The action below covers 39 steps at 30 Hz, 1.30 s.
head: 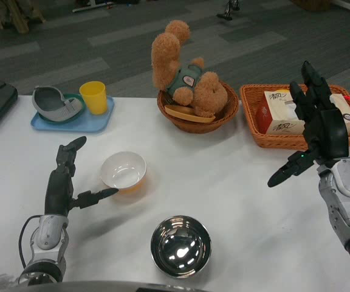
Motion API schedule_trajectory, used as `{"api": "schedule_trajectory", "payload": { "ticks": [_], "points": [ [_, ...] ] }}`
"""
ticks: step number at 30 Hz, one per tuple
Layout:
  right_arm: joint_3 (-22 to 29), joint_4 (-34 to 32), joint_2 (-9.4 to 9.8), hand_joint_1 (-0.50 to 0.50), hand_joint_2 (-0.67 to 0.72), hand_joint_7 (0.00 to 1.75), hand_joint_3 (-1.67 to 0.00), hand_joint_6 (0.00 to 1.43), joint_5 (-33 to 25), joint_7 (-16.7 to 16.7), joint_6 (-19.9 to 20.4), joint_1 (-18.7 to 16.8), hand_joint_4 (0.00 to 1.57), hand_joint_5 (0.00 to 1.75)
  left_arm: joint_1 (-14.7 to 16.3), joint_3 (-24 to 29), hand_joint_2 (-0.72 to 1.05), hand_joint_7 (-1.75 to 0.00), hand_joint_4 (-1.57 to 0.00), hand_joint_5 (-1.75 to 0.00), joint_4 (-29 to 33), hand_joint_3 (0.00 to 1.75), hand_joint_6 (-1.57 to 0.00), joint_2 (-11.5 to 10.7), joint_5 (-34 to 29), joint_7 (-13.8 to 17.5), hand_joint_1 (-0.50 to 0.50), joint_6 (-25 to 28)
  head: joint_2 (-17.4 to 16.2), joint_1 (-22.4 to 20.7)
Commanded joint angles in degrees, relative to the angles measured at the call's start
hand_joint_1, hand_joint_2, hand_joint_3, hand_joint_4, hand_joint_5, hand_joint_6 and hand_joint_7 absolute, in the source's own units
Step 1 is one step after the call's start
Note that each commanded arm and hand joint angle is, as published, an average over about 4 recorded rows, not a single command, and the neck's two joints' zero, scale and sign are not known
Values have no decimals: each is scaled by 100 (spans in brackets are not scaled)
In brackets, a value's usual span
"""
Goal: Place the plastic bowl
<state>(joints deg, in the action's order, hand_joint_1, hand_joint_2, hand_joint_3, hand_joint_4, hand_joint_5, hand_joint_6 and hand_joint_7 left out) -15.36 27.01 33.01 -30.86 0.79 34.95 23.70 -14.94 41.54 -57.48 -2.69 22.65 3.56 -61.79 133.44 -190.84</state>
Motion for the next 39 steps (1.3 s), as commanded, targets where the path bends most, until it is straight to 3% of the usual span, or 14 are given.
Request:
{"api": "schedule_trajectory", "payload": {
  "ticks": [1, 5, 8, 15, 20, 27, 31, 39],
  "points": [
    [33, -60, -1, -46, 47, 0, 0, 0, -61, -26, 29, -67, 0, 0, 52, -89, -6, -70, 0, -5, 528, 0, 0, -12, -441, 35, -48, 246, 143, 44],
    [15, -55, 19, -46, 47, 0, 0, 0, -89, -17, 29, -65, 0, 0, 142, -669, -15, -70, 0, 0, 1861, 0, 0, -32, -1109, 479, -48, 1371, 656, 488],
    [6, -38, 21, -46, 47, 0, 0, 0, -122, -22, 25, -49, 0, 0, 127, -1060, -19, -70, 0, 0, 2536, 0, 0, -91, -1562, 844, -48, 2057, 1043, 865],
    [77, -9, 21, -46, 47, 0, 0, 0, -250, -17, 29, -16, 0, 0, -90, -1812, -24, -70, 0, 0, 3134, 0, 0, -317, -2632, 1310, -48, 2844, 1667, 1439],
    [217, 10, 21, -46, 47, 0, 0, 0, -307, -17, 29, -14, 0, 0, -216, -2054, -37, -70, 0, 0, 3362, 0, 0, -407, -3025, 1530, -48, 3261, 1884, 1674],
    [318, 41, 61, -46, 47, 0, 0, 0, -320, -22, 29, -1, 0, 0, -365, -2080, -37, -70, 0, 0, 3929, 0, 0, -662, -3645, 2031, -48, 4311, 2079, 1844],
    [360, 50, 74, -46, 47, 0, 0, 0, -364, -26, 29, 4, 0, 0, -387, -2032, -37, -70, 0, 0, 4065, 0, 0, -798, -3755, 2053, -48, 4470, 2091, 1917],
    [362, 59, 122, -46, 47, 0, 0, 0, -403, -26, 51, 4, 0, 0, -405, -2014, -28, -70, 0, 0, 4179, 0, 0, -812, -3794, 2053, -48, 4500, 1999, 1873]
  ]
}}
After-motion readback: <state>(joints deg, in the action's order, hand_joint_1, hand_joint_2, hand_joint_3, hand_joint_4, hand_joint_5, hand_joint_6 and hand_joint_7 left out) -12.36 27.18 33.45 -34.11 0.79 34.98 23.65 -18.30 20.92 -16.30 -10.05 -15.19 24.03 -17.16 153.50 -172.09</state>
